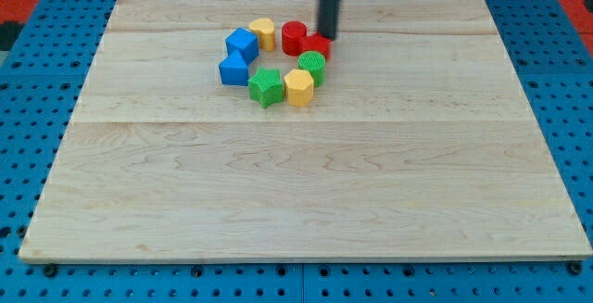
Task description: Move the red circle to the green star
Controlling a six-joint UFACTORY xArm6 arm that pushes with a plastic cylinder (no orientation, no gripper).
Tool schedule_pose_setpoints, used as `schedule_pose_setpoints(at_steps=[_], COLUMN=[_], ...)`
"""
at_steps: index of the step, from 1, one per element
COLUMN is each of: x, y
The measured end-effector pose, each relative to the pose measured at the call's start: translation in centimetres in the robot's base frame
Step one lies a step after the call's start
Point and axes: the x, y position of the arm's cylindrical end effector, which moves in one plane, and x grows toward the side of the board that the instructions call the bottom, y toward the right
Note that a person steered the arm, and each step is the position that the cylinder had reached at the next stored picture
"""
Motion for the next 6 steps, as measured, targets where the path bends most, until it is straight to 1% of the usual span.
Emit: schedule_pose_setpoints(at_steps=[1, 2, 3, 4, 5, 6], x=[-1.7, -4.3, -2.9, 1.6, 2.0, 0.8], y=[-0.2, -0.8, -5.4, -5.1, -9.0, -9.1])
